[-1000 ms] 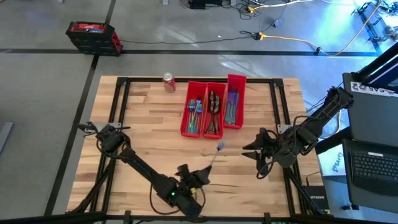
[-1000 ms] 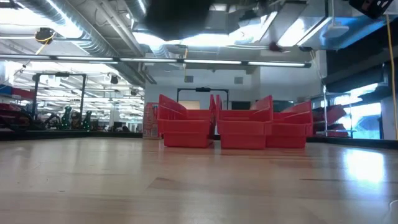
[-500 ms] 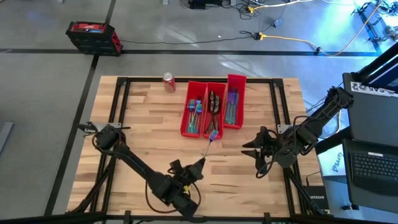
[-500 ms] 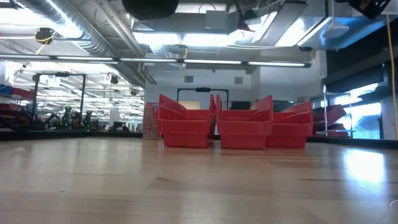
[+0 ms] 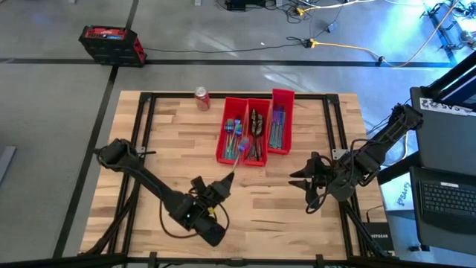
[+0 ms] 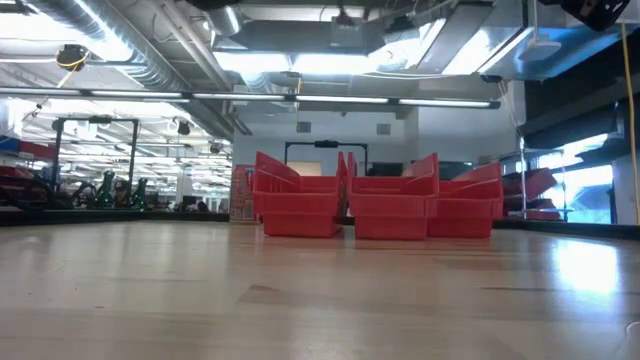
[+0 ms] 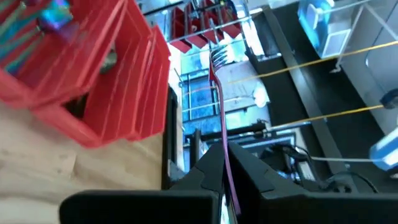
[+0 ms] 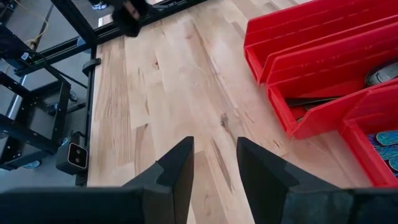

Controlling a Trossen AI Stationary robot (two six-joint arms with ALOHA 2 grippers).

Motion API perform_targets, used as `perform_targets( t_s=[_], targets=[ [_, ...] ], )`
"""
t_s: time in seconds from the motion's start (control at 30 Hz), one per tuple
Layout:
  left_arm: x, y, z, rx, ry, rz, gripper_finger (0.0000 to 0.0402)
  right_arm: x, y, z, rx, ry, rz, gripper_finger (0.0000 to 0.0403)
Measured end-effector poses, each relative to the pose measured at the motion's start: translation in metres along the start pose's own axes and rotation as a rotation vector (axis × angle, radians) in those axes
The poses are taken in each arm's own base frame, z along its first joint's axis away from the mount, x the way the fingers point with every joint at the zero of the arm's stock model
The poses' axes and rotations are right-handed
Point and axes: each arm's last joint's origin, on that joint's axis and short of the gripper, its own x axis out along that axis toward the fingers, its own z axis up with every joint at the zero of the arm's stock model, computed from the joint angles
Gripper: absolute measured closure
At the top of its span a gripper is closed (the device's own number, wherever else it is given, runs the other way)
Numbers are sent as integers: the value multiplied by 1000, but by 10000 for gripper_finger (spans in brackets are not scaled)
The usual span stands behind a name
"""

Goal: Sort silverware
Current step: Put the purple fork into the left red bin

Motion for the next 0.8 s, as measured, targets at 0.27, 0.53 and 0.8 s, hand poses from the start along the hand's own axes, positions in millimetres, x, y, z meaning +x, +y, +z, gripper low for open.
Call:
perform_targets(
  t_s=[0.27, 0.53, 0.8],
  targets=[
    [37, 19, 12, -133, -71, 24, 401, 0, 0, 0, -16, 6, -2, 295],
    [80, 29, 19, -242, -143, 51, 401, 0, -1, -1, -24, 13, -6, 295],
    [114, 31, 31, -234, -202, 84, 401, 0, -1, -2, -29, 37, 2, 295]
  ],
)
